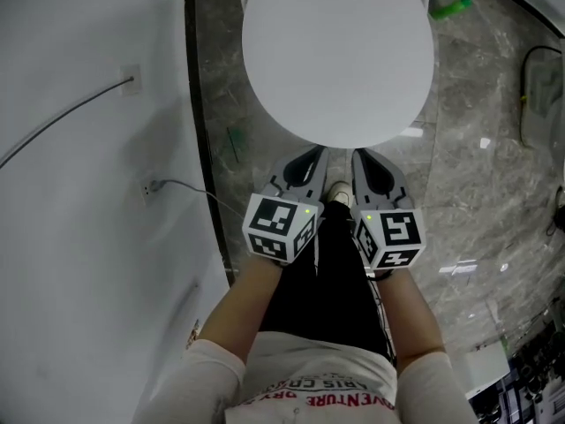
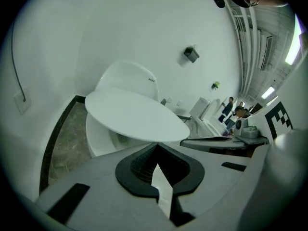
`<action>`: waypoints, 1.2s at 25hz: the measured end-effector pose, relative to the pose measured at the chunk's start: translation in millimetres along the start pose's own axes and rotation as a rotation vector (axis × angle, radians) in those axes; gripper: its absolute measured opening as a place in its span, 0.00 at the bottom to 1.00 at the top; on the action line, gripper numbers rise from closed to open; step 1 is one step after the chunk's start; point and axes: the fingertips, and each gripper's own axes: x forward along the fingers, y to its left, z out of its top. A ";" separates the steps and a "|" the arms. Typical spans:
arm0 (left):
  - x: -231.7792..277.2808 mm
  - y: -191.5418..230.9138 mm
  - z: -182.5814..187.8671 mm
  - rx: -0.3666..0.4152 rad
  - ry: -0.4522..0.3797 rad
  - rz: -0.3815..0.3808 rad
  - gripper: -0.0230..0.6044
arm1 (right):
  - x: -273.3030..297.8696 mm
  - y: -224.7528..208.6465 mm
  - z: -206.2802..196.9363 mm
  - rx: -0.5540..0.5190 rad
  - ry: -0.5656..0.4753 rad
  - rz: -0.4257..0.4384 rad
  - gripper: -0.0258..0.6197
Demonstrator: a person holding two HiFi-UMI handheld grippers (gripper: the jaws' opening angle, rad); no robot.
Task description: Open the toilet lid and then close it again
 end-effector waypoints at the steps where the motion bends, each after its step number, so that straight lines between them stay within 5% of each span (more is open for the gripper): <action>1: -4.8 -4.4 12.5 0.003 -0.017 0.002 0.05 | -6.0 1.6 12.6 -0.008 -0.015 0.001 0.06; 18: -47.7 -45.1 213.9 0.109 -0.189 -0.085 0.05 | -58.6 13.3 215.6 -0.037 -0.178 -0.095 0.06; 30: -30.6 -41.8 333.6 0.155 -0.332 -0.018 0.05 | -40.8 -12.7 330.5 -0.085 -0.248 -0.061 0.06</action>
